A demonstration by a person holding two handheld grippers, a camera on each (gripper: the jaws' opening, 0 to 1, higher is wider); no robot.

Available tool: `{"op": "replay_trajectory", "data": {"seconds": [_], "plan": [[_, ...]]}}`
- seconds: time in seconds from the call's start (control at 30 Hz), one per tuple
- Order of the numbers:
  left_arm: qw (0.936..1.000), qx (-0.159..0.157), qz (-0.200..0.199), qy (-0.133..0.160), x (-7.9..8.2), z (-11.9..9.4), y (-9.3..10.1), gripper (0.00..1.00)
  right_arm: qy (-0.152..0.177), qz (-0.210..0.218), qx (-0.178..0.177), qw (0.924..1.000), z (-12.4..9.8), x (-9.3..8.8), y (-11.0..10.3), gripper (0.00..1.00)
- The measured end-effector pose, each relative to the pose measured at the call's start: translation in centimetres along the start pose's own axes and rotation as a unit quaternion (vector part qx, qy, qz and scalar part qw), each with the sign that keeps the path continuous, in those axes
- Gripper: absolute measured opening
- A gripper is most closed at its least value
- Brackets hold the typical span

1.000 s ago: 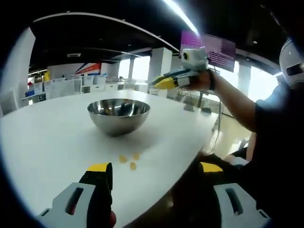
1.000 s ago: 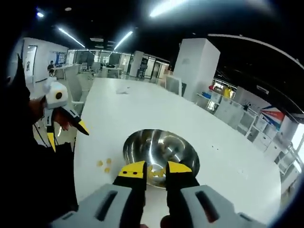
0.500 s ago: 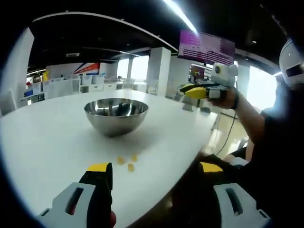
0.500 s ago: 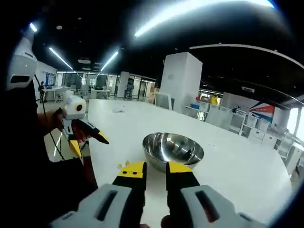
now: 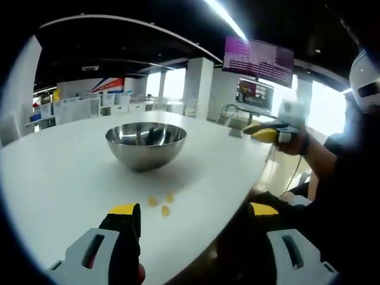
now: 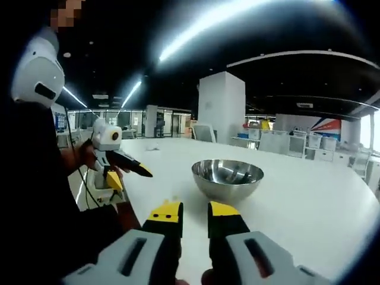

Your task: Pick up the QQ candy scattered on the table and place it into the stainless steel bowl on the table

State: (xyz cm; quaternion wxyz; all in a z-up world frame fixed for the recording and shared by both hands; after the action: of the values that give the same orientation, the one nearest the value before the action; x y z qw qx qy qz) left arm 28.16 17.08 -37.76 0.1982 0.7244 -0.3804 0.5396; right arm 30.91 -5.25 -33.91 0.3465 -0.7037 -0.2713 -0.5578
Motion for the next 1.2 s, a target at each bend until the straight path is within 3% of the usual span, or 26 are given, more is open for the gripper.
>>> {"op": "replay_trajectory", "data": {"seconds": [0.27,0.67,0.8,0.97,1.2], "plan": [[1.0,0.001,0.003,-0.002,0.1,-0.1,0.2,0.73,0.014,-0.001,0.002,0.9999,-0.3,0.9,-0.2,0.17],[1.0,0.004,0.004,-0.002,0.2,-0.3,0.1,0.73,-0.003,-0.004,0.015,0.9999,0.7,0.0,-0.8,0.17],[1.0,0.004,0.002,0.0,0.2,-0.4,0.1,0.73,-0.014,-0.001,0.023,0.9996,2.5,-1.0,-0.9,0.17],[1.0,0.001,0.003,-0.002,0.1,-0.4,0.2,0.73,-0.071,-0.021,0.04,0.9964,6.5,-4.0,-1.4,0.17],[1.0,0.003,0.003,-0.002,0.1,-0.6,0.3,0.73,-0.124,-0.041,0.072,0.9888,11.5,-5.9,-3.1,0.17]]}}
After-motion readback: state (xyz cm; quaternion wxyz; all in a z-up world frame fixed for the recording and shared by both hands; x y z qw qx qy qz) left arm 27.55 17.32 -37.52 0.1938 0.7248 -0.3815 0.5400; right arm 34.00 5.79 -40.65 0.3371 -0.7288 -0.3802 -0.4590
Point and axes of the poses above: the point that each gripper's makers call its tool centre point, and the gripper's own axes: z roughly forward along the fingers, y roughly to its right, x roughly out of its top, the point moved 3 cm from there along -z, roughly backward along the fingers, and after that the axes turned 15 degrees about z, right-handed, at the moved point
